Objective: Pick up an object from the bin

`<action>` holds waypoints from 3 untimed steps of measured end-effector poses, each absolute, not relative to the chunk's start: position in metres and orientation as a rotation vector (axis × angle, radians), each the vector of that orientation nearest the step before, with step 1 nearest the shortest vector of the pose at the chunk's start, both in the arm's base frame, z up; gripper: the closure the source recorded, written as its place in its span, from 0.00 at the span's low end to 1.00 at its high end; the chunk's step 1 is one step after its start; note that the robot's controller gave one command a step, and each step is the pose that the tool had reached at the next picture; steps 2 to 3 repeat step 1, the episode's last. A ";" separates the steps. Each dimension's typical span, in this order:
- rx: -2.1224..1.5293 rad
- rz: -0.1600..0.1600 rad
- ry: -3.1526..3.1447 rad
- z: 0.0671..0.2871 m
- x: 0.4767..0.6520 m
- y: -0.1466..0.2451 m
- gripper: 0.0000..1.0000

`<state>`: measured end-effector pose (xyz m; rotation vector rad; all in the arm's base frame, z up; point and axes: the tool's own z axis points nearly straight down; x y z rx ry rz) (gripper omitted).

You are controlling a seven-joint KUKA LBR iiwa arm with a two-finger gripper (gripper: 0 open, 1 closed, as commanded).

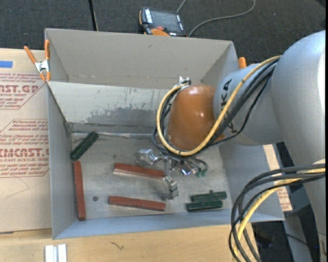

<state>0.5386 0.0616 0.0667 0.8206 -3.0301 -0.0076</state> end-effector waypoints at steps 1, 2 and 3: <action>0.819 -0.002 -3.035 0.070 0.540 0.059 1.00; 0.819 -0.002 -3.035 0.070 0.540 0.059 1.00; 0.819 -0.002 -3.035 0.070 0.540 0.059 1.00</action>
Offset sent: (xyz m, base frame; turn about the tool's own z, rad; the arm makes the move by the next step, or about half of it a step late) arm 0.0000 0.0000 0.0000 0.0000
